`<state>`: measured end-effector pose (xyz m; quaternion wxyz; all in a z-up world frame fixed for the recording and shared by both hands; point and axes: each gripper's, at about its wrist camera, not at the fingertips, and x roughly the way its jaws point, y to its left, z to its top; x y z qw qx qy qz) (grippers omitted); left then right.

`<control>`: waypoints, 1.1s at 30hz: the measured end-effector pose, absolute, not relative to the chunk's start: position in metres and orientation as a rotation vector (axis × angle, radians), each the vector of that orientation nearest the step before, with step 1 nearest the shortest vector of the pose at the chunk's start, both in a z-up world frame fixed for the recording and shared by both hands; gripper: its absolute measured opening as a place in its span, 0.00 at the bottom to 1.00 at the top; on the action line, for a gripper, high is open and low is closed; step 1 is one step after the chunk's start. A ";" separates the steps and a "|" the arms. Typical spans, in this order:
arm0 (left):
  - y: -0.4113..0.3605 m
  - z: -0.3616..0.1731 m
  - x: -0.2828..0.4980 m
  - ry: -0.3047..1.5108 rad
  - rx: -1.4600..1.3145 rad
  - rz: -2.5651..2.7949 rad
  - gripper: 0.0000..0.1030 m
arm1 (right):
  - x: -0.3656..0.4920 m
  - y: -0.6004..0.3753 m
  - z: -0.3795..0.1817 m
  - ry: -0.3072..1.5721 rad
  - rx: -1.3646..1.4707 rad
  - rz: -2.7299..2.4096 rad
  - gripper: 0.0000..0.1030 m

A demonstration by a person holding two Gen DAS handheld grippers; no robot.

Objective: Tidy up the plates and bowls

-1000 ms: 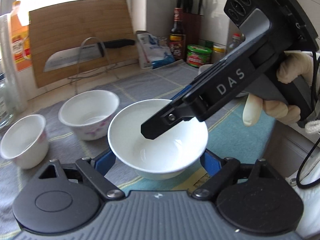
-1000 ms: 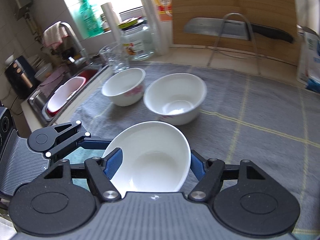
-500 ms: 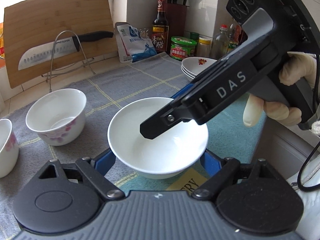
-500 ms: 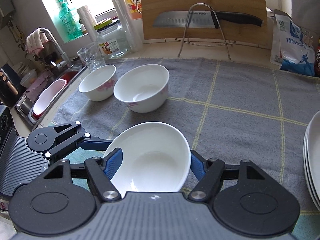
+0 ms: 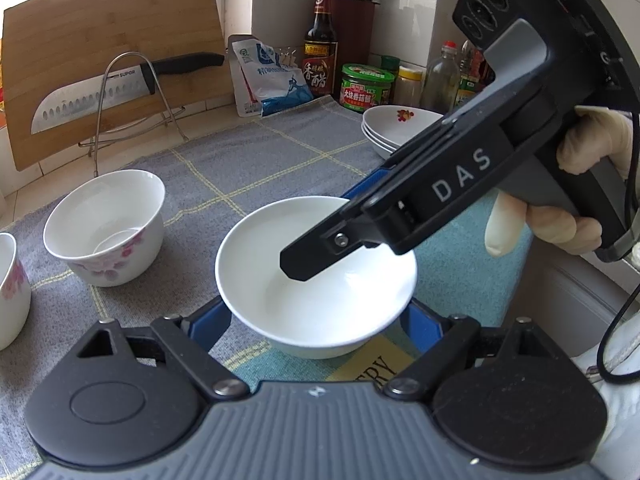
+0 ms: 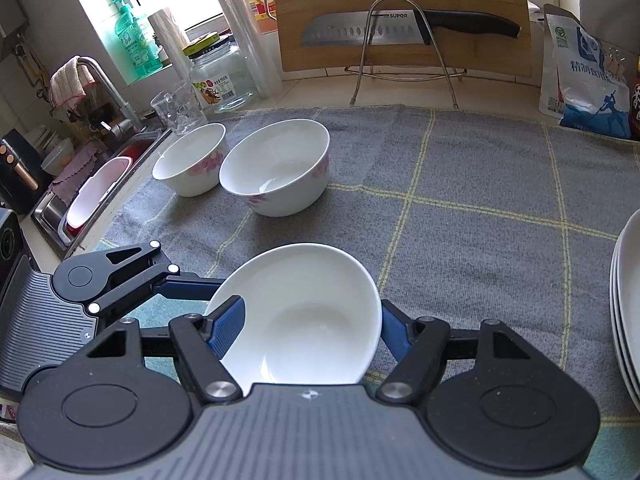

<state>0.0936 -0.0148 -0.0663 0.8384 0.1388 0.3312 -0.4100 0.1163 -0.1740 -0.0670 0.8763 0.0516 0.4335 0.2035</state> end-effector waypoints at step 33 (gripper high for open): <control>0.059 -0.052 0.131 0.584 0.245 -0.522 0.98 | 0.153 -0.138 -0.030 0.795 -0.035 0.483 1.00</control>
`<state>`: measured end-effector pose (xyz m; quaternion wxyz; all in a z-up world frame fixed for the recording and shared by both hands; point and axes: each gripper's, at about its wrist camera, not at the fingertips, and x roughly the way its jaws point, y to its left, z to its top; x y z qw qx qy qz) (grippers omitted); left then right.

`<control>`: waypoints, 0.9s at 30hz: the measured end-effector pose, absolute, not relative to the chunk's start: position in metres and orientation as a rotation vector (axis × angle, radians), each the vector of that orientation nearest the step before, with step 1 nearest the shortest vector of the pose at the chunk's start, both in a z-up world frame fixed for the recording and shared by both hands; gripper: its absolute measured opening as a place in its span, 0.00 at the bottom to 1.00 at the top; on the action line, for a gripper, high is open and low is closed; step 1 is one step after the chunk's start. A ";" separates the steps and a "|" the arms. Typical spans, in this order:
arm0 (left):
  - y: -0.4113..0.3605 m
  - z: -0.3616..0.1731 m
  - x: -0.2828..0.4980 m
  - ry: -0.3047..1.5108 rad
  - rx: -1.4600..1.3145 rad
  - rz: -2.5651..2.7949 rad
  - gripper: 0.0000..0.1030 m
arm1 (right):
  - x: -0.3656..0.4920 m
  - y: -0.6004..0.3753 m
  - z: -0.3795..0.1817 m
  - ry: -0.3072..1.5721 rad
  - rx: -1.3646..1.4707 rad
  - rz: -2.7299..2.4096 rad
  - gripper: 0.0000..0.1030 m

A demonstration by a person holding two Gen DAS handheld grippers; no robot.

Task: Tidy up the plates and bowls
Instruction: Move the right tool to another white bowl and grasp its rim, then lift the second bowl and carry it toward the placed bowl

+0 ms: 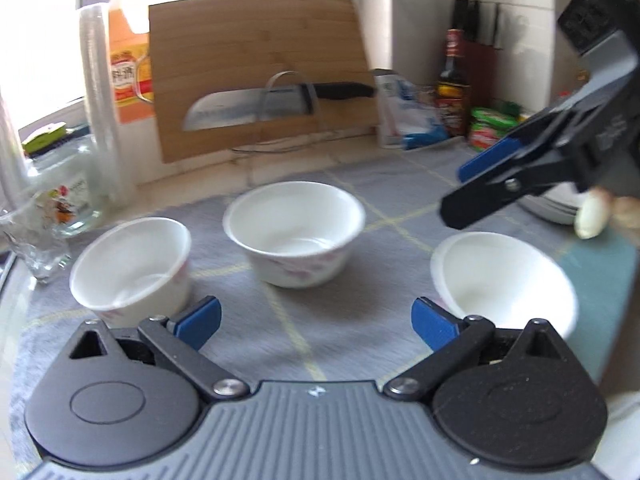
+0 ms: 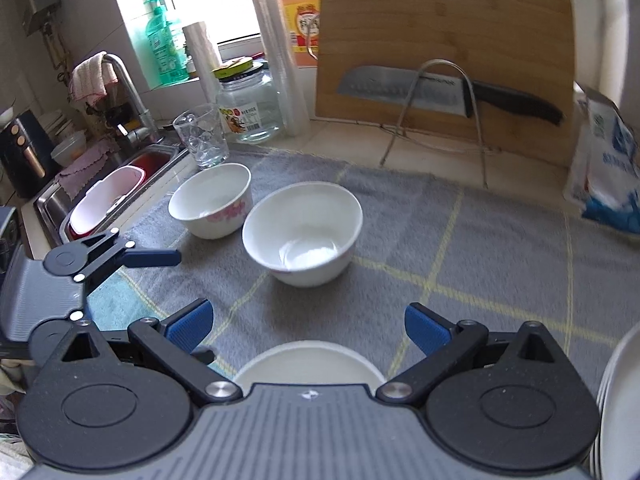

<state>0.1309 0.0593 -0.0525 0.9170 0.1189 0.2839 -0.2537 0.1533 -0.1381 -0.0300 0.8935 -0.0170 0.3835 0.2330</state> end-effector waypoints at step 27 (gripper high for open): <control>0.032 -0.072 0.190 0.593 0.235 -0.538 0.88 | 0.262 -0.101 -0.057 0.901 -0.139 0.573 0.91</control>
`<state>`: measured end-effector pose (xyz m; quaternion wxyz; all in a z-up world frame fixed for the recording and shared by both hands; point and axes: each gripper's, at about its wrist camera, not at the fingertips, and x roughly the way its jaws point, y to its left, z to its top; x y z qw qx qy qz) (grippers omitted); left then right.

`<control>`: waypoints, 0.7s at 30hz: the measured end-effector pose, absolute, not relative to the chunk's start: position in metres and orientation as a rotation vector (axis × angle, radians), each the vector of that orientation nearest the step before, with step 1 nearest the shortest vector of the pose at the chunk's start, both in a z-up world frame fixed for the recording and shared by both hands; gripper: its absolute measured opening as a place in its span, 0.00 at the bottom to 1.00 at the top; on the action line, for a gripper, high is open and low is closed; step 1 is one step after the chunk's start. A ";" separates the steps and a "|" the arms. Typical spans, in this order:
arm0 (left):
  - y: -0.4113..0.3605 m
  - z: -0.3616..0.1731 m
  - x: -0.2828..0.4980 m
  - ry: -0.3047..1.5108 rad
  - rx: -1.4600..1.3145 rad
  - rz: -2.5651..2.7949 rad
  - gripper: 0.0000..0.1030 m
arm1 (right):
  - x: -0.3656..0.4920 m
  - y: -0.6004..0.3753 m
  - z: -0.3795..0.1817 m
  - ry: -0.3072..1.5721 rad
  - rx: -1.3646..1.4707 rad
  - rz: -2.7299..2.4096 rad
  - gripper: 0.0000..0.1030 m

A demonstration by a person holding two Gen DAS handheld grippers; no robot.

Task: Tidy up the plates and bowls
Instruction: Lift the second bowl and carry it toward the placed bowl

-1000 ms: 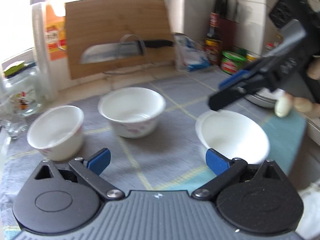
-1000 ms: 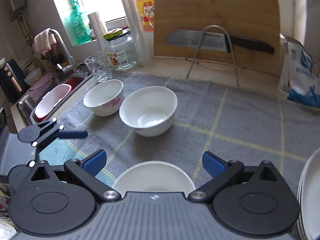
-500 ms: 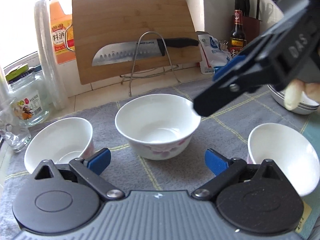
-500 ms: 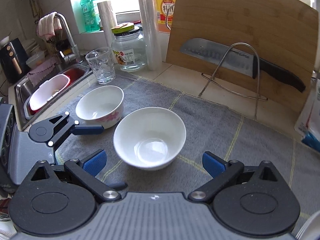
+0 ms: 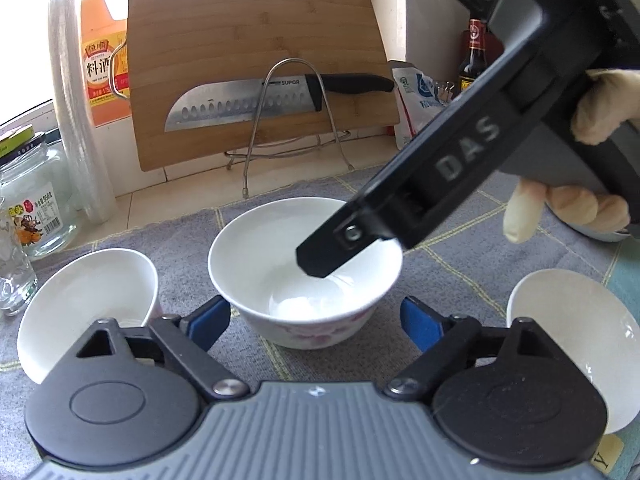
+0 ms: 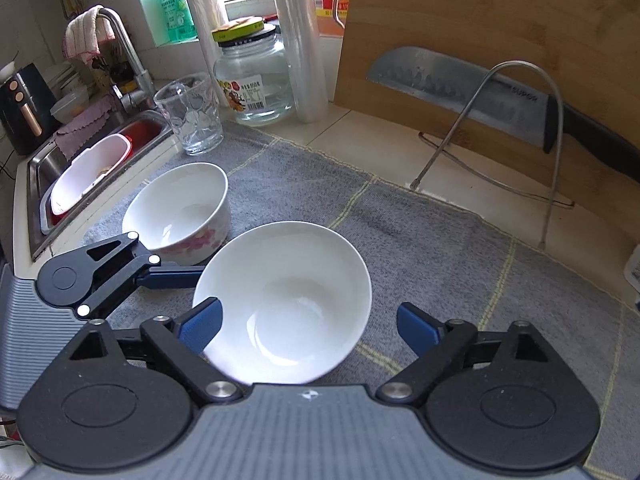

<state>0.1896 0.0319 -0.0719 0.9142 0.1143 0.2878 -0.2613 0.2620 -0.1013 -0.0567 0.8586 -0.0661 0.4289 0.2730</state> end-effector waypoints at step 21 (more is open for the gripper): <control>0.035 -0.072 0.195 0.608 0.212 -0.539 0.83 | 0.285 -0.101 -0.065 0.934 -0.077 0.610 0.68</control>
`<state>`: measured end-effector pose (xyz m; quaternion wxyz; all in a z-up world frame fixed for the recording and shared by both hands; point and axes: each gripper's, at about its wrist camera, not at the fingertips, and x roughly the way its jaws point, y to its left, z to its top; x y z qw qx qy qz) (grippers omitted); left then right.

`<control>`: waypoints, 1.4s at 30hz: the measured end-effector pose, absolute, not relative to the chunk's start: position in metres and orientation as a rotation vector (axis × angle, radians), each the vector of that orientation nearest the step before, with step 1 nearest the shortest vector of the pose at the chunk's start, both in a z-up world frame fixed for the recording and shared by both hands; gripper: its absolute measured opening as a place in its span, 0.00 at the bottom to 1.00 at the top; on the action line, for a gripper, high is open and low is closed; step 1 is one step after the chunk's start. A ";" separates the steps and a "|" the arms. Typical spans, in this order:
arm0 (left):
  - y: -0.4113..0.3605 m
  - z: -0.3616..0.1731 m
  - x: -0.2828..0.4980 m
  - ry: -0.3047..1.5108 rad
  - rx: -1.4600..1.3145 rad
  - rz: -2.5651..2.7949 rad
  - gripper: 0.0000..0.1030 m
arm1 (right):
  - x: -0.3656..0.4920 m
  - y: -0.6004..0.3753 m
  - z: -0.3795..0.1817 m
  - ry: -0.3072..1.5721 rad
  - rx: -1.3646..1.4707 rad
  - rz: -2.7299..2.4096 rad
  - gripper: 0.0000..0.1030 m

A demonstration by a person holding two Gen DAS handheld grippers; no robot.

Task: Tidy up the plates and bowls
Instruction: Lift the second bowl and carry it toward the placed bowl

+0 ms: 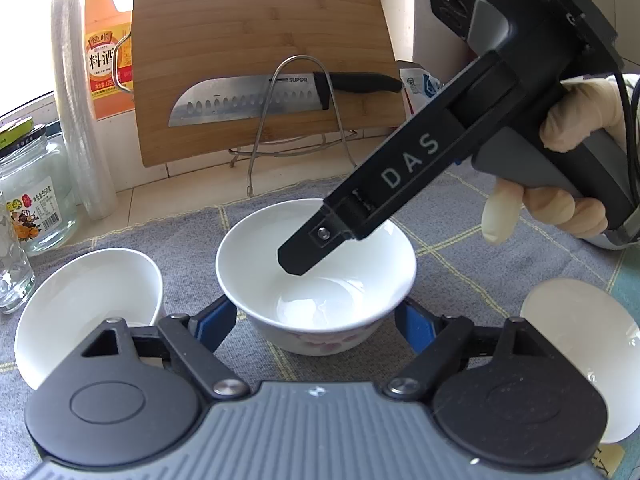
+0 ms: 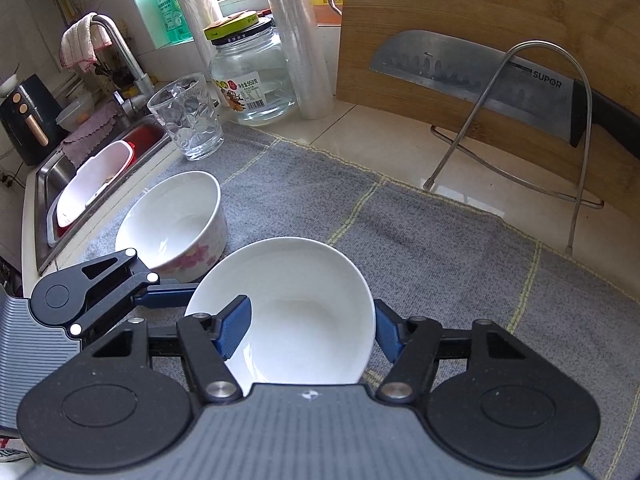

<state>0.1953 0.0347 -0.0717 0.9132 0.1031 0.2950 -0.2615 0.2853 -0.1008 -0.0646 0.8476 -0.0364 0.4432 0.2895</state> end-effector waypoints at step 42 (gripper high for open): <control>0.015 -0.011 0.104 0.569 0.252 -0.596 0.83 | 0.176 -0.137 -0.006 0.869 0.015 0.651 0.69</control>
